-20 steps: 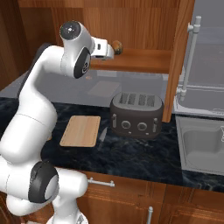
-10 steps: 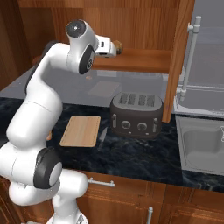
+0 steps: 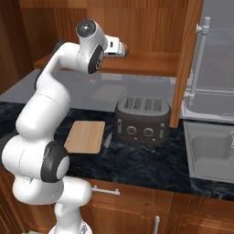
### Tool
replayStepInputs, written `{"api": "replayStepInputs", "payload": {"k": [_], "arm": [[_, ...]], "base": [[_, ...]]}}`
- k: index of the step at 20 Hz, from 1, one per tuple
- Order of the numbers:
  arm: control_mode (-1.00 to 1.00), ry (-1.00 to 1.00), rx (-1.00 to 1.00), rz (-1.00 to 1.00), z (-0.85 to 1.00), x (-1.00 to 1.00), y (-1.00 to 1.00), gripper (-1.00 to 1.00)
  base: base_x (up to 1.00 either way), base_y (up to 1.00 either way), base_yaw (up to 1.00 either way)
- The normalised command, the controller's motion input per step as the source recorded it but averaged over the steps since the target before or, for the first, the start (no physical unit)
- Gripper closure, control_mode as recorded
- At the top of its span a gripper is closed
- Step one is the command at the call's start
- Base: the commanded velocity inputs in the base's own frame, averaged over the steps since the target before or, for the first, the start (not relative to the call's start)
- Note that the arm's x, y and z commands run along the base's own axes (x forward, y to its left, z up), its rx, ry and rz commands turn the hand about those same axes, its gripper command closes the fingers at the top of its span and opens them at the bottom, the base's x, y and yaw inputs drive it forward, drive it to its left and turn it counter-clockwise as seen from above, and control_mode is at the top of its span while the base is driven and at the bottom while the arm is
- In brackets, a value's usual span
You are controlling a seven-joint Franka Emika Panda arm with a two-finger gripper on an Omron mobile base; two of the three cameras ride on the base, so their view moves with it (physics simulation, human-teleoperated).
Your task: Pick the bread, place it on the cutting board, pick the jam, place it on the counter, and close the cabinet.
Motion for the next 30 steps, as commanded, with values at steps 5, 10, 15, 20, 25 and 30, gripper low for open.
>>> {"api": "replayStepInputs", "payload": {"k": [5, 10, 15, 20, 25, 30], "arm": [[-1.00, 0.00, 0.00, 0.00, 0.00, 0.33, 0.00, -1.00], [-1.00, 0.00, 0.00, 0.00, 0.00, 0.29, 0.00, -1.00], [-1.00, 0.00, 0.00, 0.00, 0.00, 0.26, 0.00, -1.00], [-1.00, 0.00, 0.00, 0.00, 0.00, 0.21, 0.00, -1.00], [-1.00, 0.00, 0.00, 0.00, 0.00, 0.16, 0.00, -1.00], [-1.00, 0.00, 0.00, 0.00, 0.00, 0.14, 0.00, -1.00]], "base": [[0.00, 0.00, 0.00], [0.00, 0.00, 0.00], [0.00, 0.00, 0.00], [0.00, 0.00, 0.00], [0.00, 0.00, 0.00], [0.00, 0.00, 0.00]]}}
